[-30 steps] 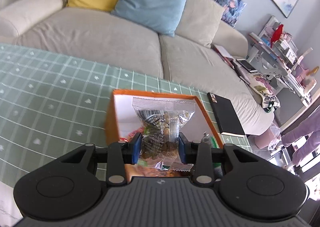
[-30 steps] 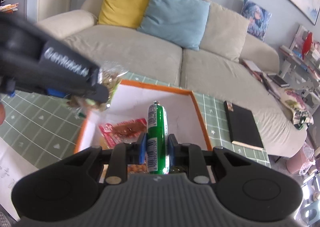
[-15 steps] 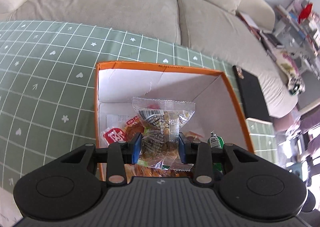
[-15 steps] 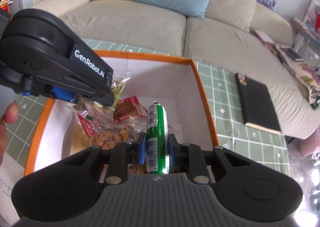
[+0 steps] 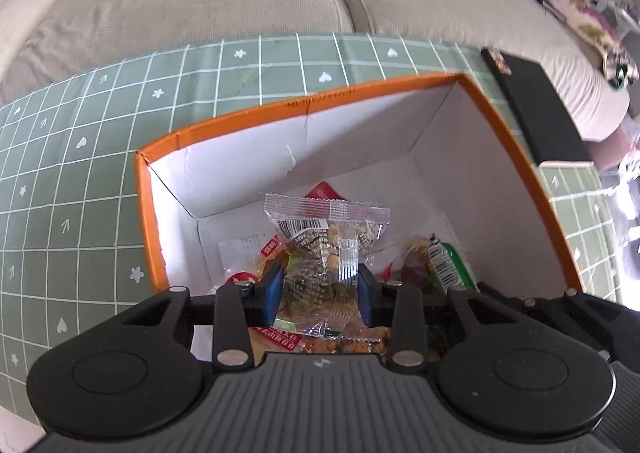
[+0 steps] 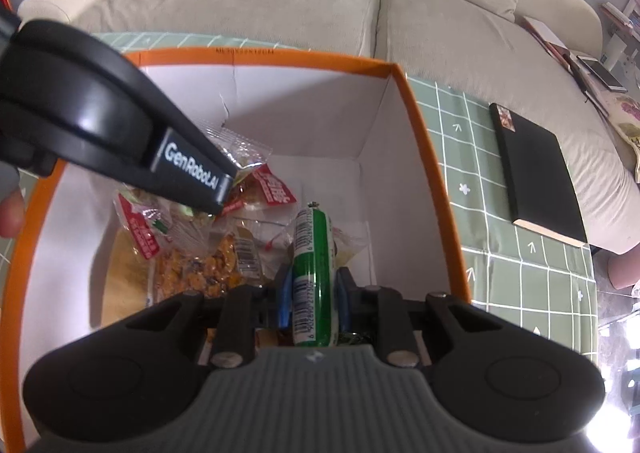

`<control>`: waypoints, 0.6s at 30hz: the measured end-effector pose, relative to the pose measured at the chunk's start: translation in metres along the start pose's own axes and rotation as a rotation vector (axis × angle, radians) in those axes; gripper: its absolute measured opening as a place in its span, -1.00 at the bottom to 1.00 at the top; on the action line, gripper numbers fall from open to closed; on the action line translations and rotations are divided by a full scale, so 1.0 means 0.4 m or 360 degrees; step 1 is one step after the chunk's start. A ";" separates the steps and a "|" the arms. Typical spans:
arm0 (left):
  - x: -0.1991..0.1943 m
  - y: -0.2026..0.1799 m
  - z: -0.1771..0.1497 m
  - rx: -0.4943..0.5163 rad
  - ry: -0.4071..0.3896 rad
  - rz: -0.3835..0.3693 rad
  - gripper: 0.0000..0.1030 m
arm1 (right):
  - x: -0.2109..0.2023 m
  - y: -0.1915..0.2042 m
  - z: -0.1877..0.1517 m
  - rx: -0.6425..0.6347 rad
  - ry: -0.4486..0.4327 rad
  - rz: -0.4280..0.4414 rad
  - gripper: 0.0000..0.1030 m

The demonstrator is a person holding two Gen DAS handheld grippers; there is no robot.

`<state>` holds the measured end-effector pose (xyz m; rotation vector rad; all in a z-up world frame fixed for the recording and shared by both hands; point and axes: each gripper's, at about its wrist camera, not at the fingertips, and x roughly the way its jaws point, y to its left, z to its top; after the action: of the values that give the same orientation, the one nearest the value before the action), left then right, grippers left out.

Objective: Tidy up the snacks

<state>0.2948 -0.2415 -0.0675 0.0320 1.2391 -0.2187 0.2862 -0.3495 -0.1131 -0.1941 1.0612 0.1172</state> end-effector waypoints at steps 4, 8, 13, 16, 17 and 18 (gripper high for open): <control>0.010 -0.003 -0.001 0.0030 0.0040 -0.0006 -0.10 | 0.011 -0.002 0.000 -0.0009 0.0042 0.0015 -0.61; 0.010 -0.001 0.006 0.0044 0.0065 -0.0023 -0.02 | 0.010 -0.008 0.005 -0.0006 0.0069 0.0042 -0.60; -0.030 0.002 0.007 0.0081 -0.0009 -0.0014 0.41 | -0.011 -0.015 0.012 0.0019 0.0073 0.0053 -0.14; -0.065 0.013 0.004 0.0101 -0.0063 -0.0019 0.51 | -0.041 -0.011 0.017 0.0017 0.0044 0.0026 0.24; -0.078 0.020 0.002 0.0100 -0.0073 -0.0025 0.52 | -0.053 -0.008 0.018 0.0013 0.0029 0.0015 0.37; -0.093 0.028 0.000 0.0094 -0.0087 -0.0034 0.53 | -0.067 -0.005 0.019 0.0009 0.0015 0.0009 0.48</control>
<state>0.2855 -0.2250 -0.0337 0.0635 1.1785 -0.2735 0.2801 -0.3498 -0.0857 -0.1868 1.0714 0.1183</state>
